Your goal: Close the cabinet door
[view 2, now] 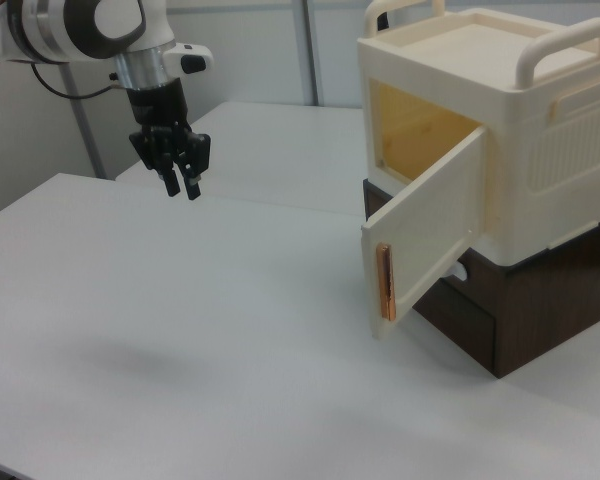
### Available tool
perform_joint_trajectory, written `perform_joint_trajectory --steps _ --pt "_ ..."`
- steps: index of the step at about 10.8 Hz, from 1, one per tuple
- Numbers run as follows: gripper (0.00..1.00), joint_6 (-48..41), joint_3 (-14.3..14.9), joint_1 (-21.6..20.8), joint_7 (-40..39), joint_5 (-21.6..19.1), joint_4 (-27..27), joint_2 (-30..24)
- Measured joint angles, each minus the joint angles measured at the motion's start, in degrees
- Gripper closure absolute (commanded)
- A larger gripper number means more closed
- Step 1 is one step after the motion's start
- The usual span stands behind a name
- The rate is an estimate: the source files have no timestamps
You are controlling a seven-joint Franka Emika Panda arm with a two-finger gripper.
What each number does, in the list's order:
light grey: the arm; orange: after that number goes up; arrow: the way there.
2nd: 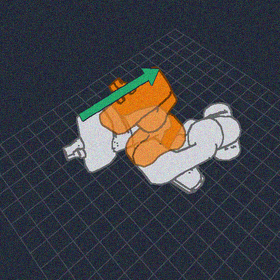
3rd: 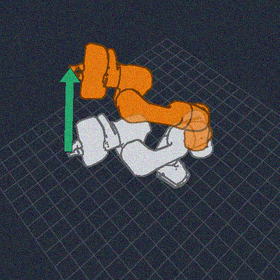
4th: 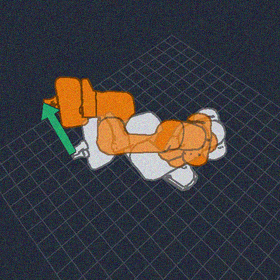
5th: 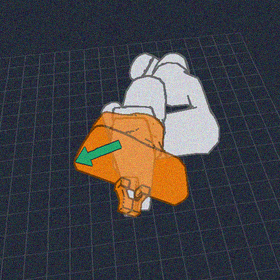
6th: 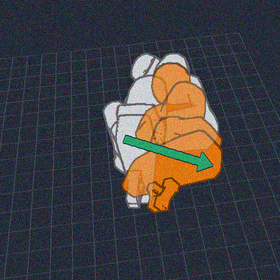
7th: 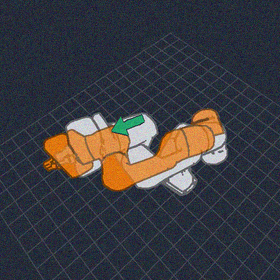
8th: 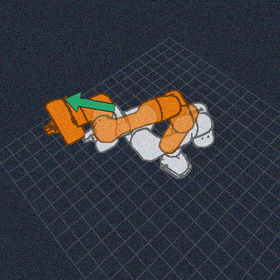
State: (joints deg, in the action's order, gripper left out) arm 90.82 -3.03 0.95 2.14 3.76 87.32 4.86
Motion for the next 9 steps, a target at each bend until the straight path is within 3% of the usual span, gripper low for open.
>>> perform_joint_trajectory --steps 6,9 --pt "1.00 0.00 0.60 1.39 0.40 0.04 -1.63 -0.33" --pt "1.00 0.00 3.66 3.77 -0.19 0.05 -5.67 -1.30"
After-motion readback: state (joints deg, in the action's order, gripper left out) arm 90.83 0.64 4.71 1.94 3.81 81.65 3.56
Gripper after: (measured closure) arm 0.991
